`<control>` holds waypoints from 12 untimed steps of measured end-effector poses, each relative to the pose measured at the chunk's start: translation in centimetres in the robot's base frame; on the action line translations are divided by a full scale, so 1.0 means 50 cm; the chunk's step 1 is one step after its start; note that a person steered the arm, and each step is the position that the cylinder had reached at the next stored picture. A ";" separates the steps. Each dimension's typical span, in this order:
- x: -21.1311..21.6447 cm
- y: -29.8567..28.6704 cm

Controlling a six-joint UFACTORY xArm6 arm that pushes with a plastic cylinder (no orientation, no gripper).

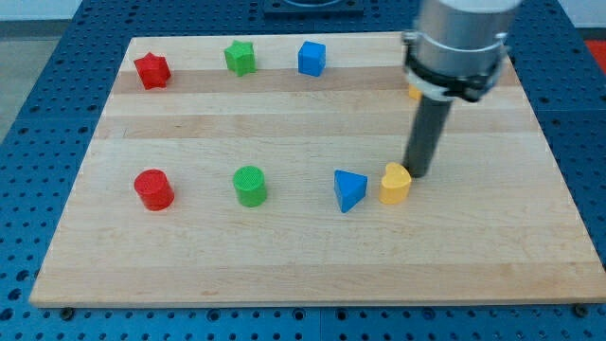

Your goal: Move your arm towards bottom center

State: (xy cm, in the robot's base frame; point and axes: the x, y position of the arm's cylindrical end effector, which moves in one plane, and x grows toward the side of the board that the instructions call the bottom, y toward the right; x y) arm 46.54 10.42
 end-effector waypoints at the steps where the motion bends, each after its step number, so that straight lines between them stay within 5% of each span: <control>1: 0.000 -0.018; 3: -0.003 -0.065; 4: -0.010 -0.255; 5: -0.012 -0.272; 6: -0.012 -0.235; 7: -0.012 0.020; 8: -0.012 0.147; 9: -0.009 0.147; 10: 0.199 0.148; 12: 0.215 0.148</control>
State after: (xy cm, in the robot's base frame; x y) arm 57.31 17.82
